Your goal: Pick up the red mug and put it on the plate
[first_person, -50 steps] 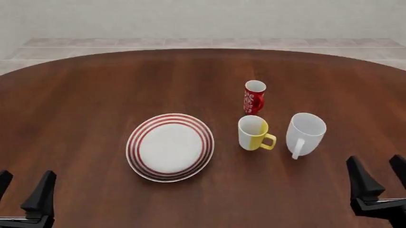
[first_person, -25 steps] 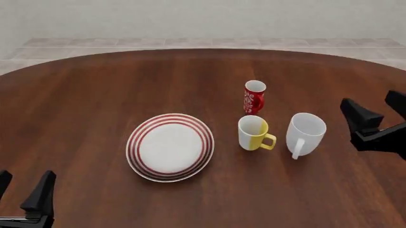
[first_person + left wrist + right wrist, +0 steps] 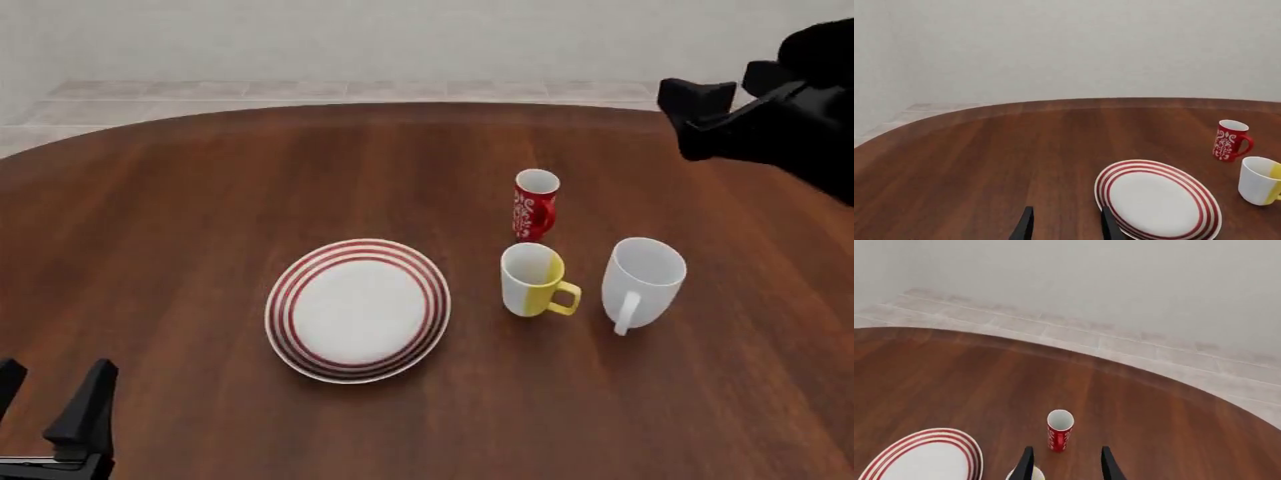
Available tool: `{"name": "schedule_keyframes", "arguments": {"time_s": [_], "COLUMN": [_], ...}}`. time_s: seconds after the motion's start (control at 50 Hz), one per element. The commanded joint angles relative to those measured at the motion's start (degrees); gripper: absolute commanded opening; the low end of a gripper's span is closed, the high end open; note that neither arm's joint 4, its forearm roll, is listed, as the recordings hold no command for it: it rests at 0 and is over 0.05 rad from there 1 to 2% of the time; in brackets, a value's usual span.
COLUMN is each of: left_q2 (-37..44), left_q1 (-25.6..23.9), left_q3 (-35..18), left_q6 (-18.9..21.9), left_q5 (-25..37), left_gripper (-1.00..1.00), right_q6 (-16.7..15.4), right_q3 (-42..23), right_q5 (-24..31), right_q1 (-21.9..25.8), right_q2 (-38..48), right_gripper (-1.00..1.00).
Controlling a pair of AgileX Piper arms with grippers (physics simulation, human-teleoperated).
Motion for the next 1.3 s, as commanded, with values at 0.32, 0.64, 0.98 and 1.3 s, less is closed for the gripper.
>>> {"name": "schedule_keyframes", "arguments": {"time_s": [0.32, 0.64, 0.98, 1.3], "left_q2": [-0.1, -0.2, -0.1, -0.2], "left_q1": [0.0, 0.1, 0.2, 0.1], "left_q3": [-0.1, -0.2, 0.0, -0.1], "left_q6": [-0.5, -0.8, -0.9, -0.3], "left_q5": [0.0, 0.1, 0.0, -0.1], "left_gripper": [1.0, 1.0, 1.0, 1.0], "right_q6": [0.8, 2.1, 3.3, 2.6], "right_q3": [-15.3, -18.0, -17.5, -17.7], "right_q5": [0.4, -1.8, -3.6, -4.5], "right_q1": [-0.8, -2.4, -2.5, -2.0], "right_q2": [21.8, 29.2, 33.7, 37.2], "right_gripper": [1.0, 1.0, 1.0, 1.0]}}
